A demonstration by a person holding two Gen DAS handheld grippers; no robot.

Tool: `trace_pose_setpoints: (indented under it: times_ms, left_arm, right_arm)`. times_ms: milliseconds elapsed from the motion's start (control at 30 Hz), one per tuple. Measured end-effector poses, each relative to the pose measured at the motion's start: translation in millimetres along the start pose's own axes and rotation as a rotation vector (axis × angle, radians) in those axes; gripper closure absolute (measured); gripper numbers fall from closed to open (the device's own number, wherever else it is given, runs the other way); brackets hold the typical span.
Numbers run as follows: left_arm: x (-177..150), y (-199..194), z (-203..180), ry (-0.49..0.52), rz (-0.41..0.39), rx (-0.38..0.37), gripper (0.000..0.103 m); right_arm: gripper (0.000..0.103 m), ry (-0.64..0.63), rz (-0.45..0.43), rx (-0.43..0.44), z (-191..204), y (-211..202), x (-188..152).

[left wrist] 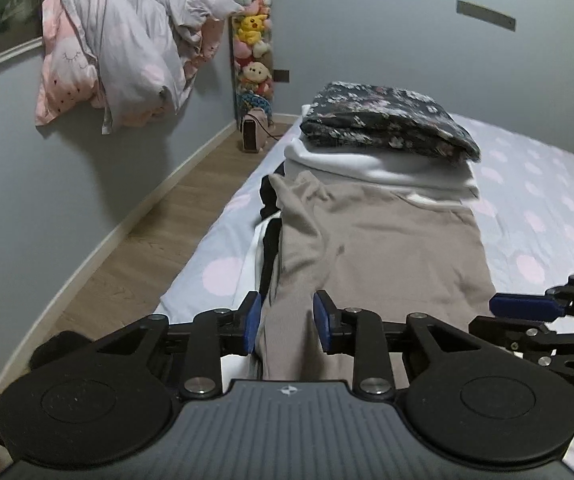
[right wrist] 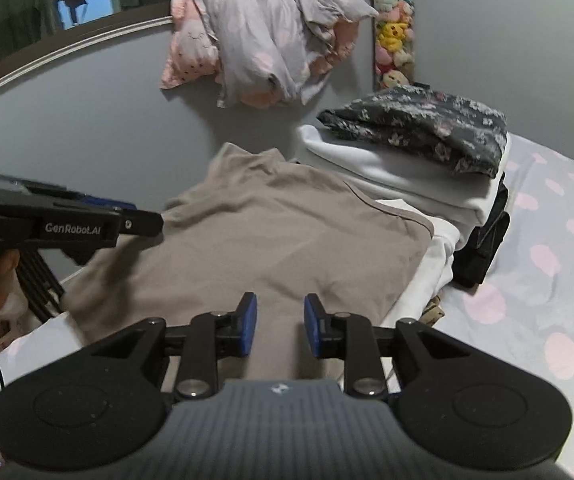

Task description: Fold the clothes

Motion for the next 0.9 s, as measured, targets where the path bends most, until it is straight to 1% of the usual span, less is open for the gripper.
trace_pose_setpoints:
  times_ms: [100,133,233,300,367,500,567,700,767,800,833,867,900]
  left_arm:
    - [-13.3,-3.2,1.2,0.01,0.029,0.025,0.069]
    - [-17.3,-1.5,2.9,0.004,0.038,0.032,0.071]
    - [-25.4,12.4,11.3,-0.053,0.081,0.056,0.071]
    - [-29.2,16.1,14.4,-0.086,0.093,0.064,0.071]
    - [-31.5,9.4,13.4,-0.091,0.091,0.068,0.071]
    - [-34.2,-20.6,5.5,-0.07,0.057,0.087,0.071]
    - [-33.0,-37.9,-0.9,-0.073,0.033,0.097,0.071]
    - [-30.1,-74.3,-19.5,-0.063,-0.013,0.127,0.069]
    - [-30.6,-95.2,-32.4,-0.051,-0.048,0.144,0.063]
    - [-30.9,-106.1,-39.2,-0.045,-0.067,0.152,0.058]
    - [-31.6,-118.3,-46.7,-0.04,-0.091,0.155,0.052]
    - [-31.8,-128.6,-52.5,-0.039,-0.112,0.156,0.051]
    - [-32.2,-138.9,-58.3,-0.039,-0.132,0.156,0.05]
  right_arm:
    - [0.073,-0.006,0.01,0.007,5.4,-9.2,-16.2]
    - [0.073,-0.005,0.019,0.008,6.4,-9.0,-21.4]
    - [0.073,0.017,0.051,-0.003,6.1,-0.8,-32.3]
    - [0.073,0.034,0.063,-0.007,6.4,-0.2,-33.6]
    - [0.073,0.038,0.066,-0.007,7.5,-4.4,-33.6]
    - [0.073,0.011,0.032,-0.008,11.5,-30.3,-28.9]
    - [0.066,0.012,0.001,-0.01,12.4,-47.6,-25.9]
    - [0.059,0.02,-0.064,-0.011,14.7,-88.0,-21.9]
    - [0.055,0.018,-0.103,-0.016,16.1,-110.8,-21.1]
    - [0.054,0.019,-0.123,-0.02,17.2,-122.4,-21.3]
    - [0.048,0.022,-0.14,-0.02,18.2,-134.7,-22.0]
    - [0.043,0.027,-0.156,-0.02,19.1,-147.2,-22.8]
    - [0.042,0.033,-0.174,-0.014,20.2,-158.6,-23.8]
Point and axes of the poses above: each gripper's, at about its wrist camera, not at the fingertips, and y roughly the way its jaws point, z to its left, x to its top, the point moved 5 cm from there along y, roughly the way its jaws point, and after that the axes turned 10 degrees about z, right-handed, at the moved point
